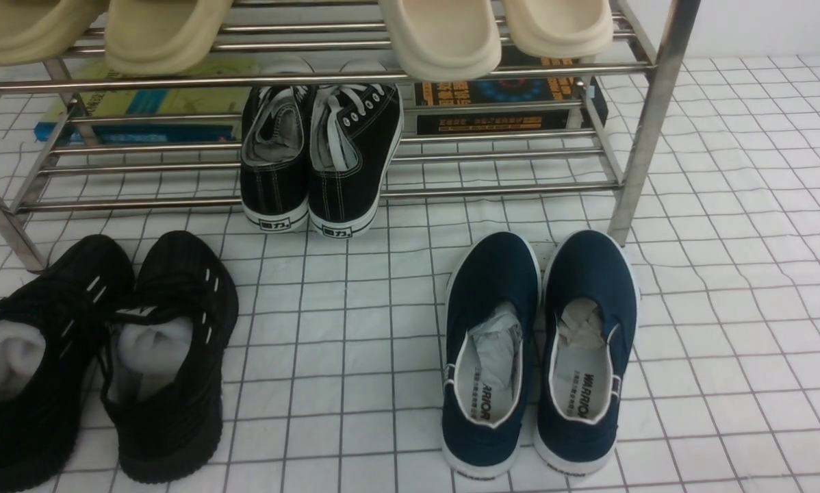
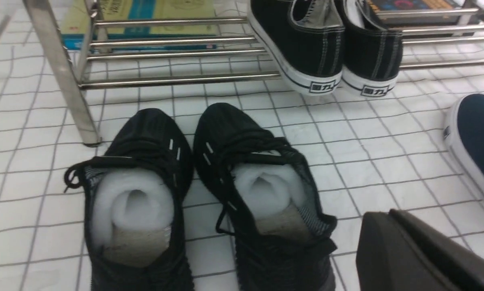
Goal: Take the shoes off the shelf with your hand from the white checkered tablecloth.
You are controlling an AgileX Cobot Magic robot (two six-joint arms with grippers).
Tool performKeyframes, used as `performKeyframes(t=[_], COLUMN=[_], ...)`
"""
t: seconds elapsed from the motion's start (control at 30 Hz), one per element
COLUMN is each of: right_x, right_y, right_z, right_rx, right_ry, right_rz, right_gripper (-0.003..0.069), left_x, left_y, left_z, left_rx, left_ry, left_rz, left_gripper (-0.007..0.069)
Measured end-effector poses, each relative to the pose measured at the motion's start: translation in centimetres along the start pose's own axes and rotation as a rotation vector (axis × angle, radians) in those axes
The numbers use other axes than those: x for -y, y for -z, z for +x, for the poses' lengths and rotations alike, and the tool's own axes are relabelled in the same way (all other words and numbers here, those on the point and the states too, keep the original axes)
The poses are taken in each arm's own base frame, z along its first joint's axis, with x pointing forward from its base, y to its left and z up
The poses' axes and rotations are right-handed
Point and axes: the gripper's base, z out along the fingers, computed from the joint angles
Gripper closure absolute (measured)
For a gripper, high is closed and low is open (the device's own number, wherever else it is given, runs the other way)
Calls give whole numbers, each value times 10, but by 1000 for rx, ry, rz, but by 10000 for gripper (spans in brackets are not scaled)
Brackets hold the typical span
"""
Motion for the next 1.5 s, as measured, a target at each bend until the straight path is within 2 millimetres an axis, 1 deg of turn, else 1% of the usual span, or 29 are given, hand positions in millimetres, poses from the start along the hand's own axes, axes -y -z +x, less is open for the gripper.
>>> performKeyframes(t=[0.07,0.17,0.2,0.23,0.27,0.3,0.33,0.37,0.4,0.43,0.6,0.7,1.5], right_x=[0,0,0,0,0,0,0,0,0,0,0,0,0], right_y=[0,0,0,0,0,0,0,0,0,0,0,0,0], right_z=[0,0,0,0,0,0,0,0,0,0,0,0,0], right_rx=[0,0,0,0,0,0,0,0,0,0,0,0,0], right_ry=[0,0,0,0,0,0,0,0,0,0,0,0,1], right_rz=[0,0,0,0,0,0,0,0,0,0,0,0,0], right_gripper=[420,420,420,420,420,420,420,420,420,420,420,420,420], left_x=[0,-2,-2,-2,-3,-3,-3,-3,-4,-5,-10,-11,-11], left_y=[-1,-11,-16,-15,-18,-19,-21,-22,-24,-26,-37,-38,-38], left_z=[2,15,26,26,39,41,51,54,65,72,102,105,105], left_rx=[-2,-3,-6,0,8,4,19,18,25,29,6,8,7], left_ry=[-6,-19,-26,-26,-28,-28,-22,-17,11,26,84,92,96], left_rz=[-4,-15,-20,-20,-22,-22,-31,-34,-46,-59,-133,-142,-144], left_gripper=[622,620,617,617,615,615,613,613,610,610,605,603,587])
